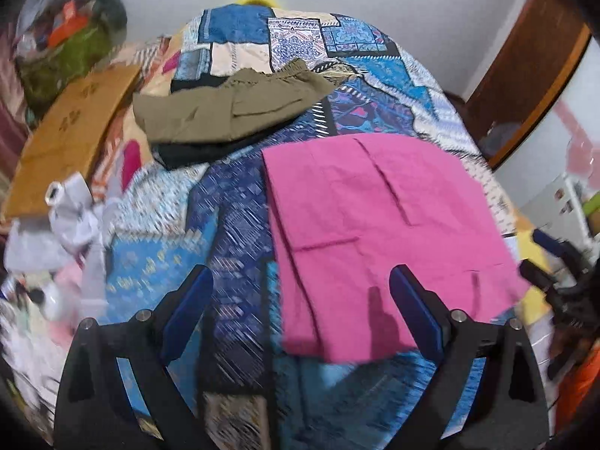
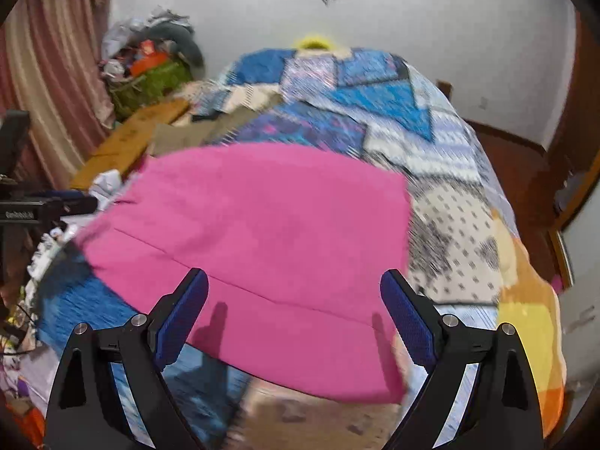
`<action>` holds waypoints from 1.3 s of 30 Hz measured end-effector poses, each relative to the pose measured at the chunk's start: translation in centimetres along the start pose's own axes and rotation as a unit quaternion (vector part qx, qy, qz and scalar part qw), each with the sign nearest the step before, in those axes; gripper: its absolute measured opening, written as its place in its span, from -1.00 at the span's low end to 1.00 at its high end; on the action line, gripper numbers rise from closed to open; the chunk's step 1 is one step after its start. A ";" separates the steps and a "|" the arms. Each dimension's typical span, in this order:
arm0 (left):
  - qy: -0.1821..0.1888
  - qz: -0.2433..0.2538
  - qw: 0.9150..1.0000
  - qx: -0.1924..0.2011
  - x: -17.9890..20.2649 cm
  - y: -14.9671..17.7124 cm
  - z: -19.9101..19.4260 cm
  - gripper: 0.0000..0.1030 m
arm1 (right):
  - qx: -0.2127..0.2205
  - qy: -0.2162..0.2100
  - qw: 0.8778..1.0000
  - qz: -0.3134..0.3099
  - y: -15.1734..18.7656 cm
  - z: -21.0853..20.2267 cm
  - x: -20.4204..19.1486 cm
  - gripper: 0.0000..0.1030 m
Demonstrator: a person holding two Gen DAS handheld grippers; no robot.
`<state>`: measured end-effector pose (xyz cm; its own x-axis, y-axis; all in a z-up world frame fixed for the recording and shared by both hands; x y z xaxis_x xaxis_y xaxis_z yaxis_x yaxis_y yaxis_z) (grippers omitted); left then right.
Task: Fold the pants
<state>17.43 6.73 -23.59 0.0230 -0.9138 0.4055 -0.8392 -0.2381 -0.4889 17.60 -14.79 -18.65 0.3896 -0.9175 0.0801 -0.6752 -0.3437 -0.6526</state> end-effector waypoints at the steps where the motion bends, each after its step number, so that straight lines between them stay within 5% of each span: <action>1: 0.010 -0.008 1.000 0.000 0.4 0.3 -0.1 0.86 | 0.007 -0.007 1.000 -0.004 -0.4 -0.2 -0.8 0.78; 7: 0.081 -0.051 0.995 -0.012 2.6 2.3 -0.2 0.86 | 0.019 -0.031 0.999 -0.037 -0.6 0.6 -5.0 0.78; 16: 0.132 -0.097 0.986 -0.043 3.0 5.1 0.4 0.86 | -0.031 -0.052 0.998 -0.007 1.5 2.9 -5.7 0.78; 25: 0.187 -0.118 0.975 -0.035 3.7 3.5 2.6 0.89 | -0.030 -0.055 0.998 -0.007 1.6 2.9 -5.9 0.82; 28: 0.163 -0.109 0.980 -0.024 3.6 2.5 3.2 0.63 | -0.029 -0.057 0.998 -0.008 1.7 2.9 -5.9 0.82; 30: 0.115 -0.094 0.989 -0.011 3.1 1.8 3.4 0.01 | -0.030 -0.058 0.998 -0.007 1.7 2.8 -5.9 0.80; 33: 0.050 -0.056 0.997 0.020 2.8 1.1 3.0 -0.36 | -0.028 -0.054 0.998 -0.002 1.5 2.7 -5.7 0.72; 39: -0.032 0.032 0.996 0.075 2.7 -0.5 0.4 -0.53 | -0.012 -0.036 0.999 0.014 0.6 1.7 -3.8 0.70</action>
<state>18.11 4.27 -22.63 0.0109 -0.9463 0.3230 -0.7499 -0.2214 -0.6234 16.77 -11.15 -20.62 0.4134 -0.9105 0.0066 -0.7008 -0.3228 -0.6361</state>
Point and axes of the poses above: each gripper's, at about its wrist camera, not at the fingertips, and z roughly the way its jaws point, x to its right, y to its underside, the point moved 10 cm from there along z, roughly the way its jaws point, and after that the axes turned 14 degrees about y, right-handed, at the moved point
